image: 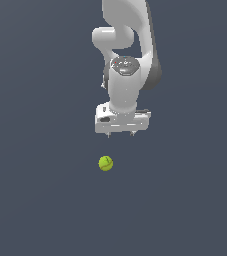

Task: Pick up the object and move it to a goal position.

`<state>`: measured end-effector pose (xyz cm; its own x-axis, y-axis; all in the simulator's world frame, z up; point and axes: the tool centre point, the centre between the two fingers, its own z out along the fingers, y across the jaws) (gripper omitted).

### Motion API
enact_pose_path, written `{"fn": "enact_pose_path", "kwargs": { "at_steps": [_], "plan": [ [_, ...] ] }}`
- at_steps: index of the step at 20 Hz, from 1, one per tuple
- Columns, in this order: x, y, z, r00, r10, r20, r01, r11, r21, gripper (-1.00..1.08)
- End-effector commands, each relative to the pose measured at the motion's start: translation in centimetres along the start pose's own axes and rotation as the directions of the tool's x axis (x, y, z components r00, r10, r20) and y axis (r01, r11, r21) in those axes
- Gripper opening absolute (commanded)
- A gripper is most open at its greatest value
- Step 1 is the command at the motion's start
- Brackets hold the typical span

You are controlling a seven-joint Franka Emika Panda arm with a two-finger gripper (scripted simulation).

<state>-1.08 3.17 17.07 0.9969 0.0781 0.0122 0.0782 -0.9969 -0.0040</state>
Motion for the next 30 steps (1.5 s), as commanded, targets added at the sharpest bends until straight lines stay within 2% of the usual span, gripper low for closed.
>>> {"fn": "enact_pose_path", "kwargs": {
  "at_steps": [1,9,15,24,30],
  "plan": [
    [0.1,0.1,0.1,1.000,-0.007,0.001,0.007,1.000,-0.001,1.00],
    [1.1,1.0,1.0,0.996,-0.085,0.003,0.085,0.996,-0.003,1.00],
    [2.4,2.2,2.4,0.981,-0.192,0.006,0.192,0.981,-0.006,1.00],
    [4.6,4.8,5.3,0.922,-0.387,0.012,0.387,0.922,-0.003,1.00],
    [5.5,6.1,6.8,0.879,-0.476,0.013,0.476,0.879,0.000,1.00]
  ]
}}
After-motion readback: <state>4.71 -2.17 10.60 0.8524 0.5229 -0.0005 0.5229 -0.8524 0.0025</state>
